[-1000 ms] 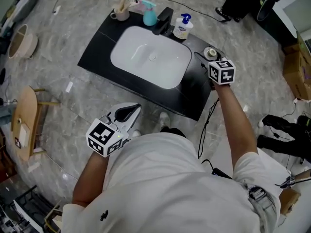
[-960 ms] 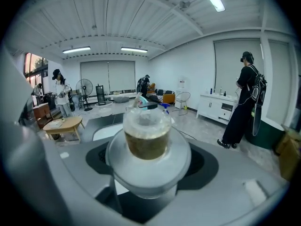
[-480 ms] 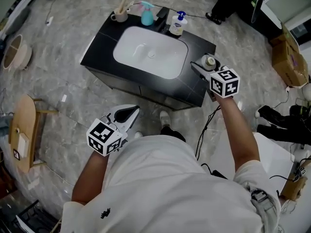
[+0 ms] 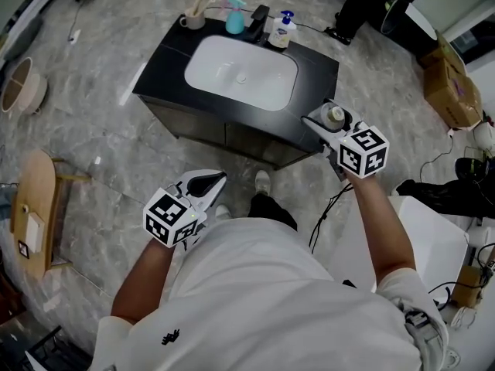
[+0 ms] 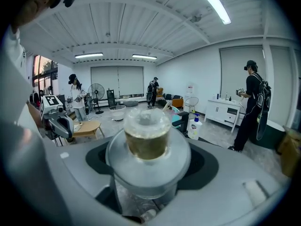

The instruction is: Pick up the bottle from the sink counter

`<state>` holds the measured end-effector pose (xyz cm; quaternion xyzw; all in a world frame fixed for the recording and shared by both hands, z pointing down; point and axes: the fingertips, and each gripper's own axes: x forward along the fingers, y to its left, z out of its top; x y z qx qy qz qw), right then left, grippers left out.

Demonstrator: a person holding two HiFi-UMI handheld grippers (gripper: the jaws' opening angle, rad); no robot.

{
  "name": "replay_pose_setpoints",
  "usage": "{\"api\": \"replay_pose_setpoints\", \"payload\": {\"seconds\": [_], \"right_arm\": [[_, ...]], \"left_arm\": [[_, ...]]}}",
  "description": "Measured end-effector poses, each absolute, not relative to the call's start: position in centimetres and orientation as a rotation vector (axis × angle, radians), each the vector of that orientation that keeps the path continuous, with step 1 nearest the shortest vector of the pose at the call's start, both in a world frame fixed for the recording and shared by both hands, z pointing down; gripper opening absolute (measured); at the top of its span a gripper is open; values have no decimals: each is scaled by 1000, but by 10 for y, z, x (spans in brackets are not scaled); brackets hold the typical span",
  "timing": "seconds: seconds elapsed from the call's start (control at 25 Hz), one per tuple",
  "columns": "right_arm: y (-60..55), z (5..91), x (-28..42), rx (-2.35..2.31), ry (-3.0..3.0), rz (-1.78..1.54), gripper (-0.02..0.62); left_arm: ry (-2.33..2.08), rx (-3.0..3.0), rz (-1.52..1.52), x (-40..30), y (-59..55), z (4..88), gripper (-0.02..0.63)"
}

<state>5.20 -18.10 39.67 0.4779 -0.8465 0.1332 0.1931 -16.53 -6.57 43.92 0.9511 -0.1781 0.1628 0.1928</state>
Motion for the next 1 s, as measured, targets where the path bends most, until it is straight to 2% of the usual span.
{"api": "replay_pose_setpoints", "payload": {"seconds": [0.4,1.0], "right_arm": [[-128,388,25,1311,-2405,404,356],[-112,375,11,1312,-2426,378,356]], "left_arm": [[-457,2666,443,-167,-37,443,6],[-411,2687,417,-163,-32,443,6]]}}
